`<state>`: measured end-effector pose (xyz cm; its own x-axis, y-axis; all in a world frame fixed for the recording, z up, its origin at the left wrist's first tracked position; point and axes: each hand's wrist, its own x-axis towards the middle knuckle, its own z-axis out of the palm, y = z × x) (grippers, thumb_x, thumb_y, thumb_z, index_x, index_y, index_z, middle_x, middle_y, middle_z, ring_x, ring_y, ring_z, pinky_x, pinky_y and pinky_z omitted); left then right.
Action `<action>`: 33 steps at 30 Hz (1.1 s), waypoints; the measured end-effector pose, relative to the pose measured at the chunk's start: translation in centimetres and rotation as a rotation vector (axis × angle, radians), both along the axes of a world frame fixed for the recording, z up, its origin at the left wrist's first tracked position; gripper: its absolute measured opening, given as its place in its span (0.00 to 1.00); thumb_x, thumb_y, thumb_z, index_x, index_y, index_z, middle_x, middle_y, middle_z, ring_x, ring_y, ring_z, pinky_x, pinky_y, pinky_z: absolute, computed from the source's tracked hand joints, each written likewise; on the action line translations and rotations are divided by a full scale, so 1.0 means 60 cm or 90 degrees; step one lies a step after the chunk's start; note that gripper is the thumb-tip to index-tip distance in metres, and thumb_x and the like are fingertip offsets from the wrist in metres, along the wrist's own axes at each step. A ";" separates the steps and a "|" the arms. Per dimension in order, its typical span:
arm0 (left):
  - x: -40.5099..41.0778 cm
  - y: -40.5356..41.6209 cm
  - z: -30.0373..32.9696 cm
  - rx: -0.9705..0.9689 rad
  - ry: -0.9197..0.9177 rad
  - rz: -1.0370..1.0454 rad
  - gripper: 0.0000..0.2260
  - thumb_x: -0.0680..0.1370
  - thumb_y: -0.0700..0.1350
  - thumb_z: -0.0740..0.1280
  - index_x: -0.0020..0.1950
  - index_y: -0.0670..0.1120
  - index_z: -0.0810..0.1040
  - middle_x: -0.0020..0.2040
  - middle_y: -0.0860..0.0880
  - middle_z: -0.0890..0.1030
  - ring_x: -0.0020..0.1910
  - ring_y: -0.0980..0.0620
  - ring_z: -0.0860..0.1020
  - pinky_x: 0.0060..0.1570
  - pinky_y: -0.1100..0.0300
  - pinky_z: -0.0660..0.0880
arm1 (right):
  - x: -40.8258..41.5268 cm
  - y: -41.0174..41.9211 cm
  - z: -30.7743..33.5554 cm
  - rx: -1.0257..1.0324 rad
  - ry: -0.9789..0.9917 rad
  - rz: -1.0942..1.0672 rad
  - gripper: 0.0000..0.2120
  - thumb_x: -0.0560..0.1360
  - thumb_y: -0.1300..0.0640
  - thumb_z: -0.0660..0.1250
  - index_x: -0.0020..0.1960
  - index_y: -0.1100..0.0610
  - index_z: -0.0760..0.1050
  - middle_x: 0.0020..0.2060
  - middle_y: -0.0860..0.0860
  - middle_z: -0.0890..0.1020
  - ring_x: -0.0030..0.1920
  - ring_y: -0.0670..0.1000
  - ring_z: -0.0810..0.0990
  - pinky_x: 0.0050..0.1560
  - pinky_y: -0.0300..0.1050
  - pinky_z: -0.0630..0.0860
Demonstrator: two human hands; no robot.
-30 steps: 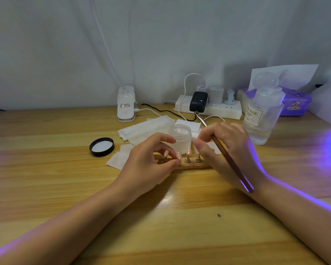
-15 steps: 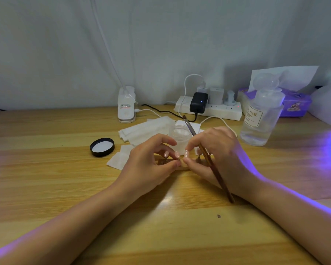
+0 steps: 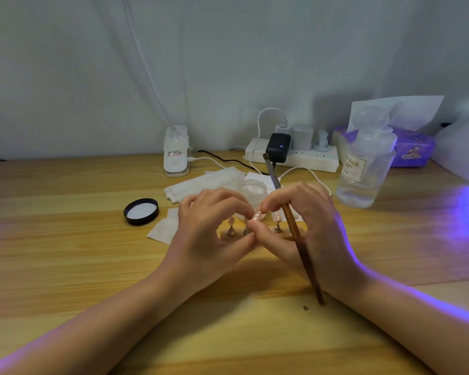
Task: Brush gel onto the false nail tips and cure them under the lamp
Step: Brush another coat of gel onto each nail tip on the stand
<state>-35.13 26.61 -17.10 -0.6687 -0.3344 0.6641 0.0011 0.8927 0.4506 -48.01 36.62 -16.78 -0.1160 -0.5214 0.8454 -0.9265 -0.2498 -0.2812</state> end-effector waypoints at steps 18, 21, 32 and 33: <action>-0.002 -0.013 0.001 0.172 0.163 -0.067 0.11 0.70 0.40 0.69 0.51 0.47 0.80 0.43 0.53 0.82 0.44 0.57 0.80 0.43 0.66 0.75 | -0.011 0.010 0.030 -0.002 -0.269 0.064 0.14 0.75 0.46 0.54 0.53 0.50 0.74 0.33 0.45 0.78 0.34 0.37 0.76 0.35 0.28 0.70; -0.003 -0.013 0.004 0.197 0.155 -0.079 0.12 0.70 0.40 0.67 0.53 0.47 0.79 0.44 0.50 0.80 0.45 0.59 0.78 0.41 0.70 0.74 | -0.017 0.009 0.046 -0.011 -0.340 0.080 0.13 0.75 0.49 0.55 0.47 0.49 0.77 0.29 0.41 0.79 0.35 0.34 0.76 0.38 0.25 0.69; 0.003 -0.017 0.007 0.304 0.150 -0.045 0.08 0.68 0.43 0.70 0.45 0.49 0.82 0.43 0.54 0.83 0.44 0.58 0.81 0.45 0.70 0.74 | -0.071 -0.059 0.099 0.248 -0.297 -0.001 0.13 0.70 0.49 0.70 0.32 0.53 0.71 0.22 0.42 0.78 0.25 0.37 0.76 0.26 0.26 0.69; 0.004 -0.017 0.008 0.308 0.147 -0.046 0.08 0.68 0.43 0.70 0.46 0.50 0.82 0.43 0.54 0.83 0.44 0.58 0.81 0.46 0.70 0.74 | -0.072 -0.067 0.101 0.261 -0.282 -0.012 0.13 0.69 0.49 0.71 0.31 0.53 0.71 0.21 0.43 0.78 0.25 0.37 0.76 0.26 0.26 0.69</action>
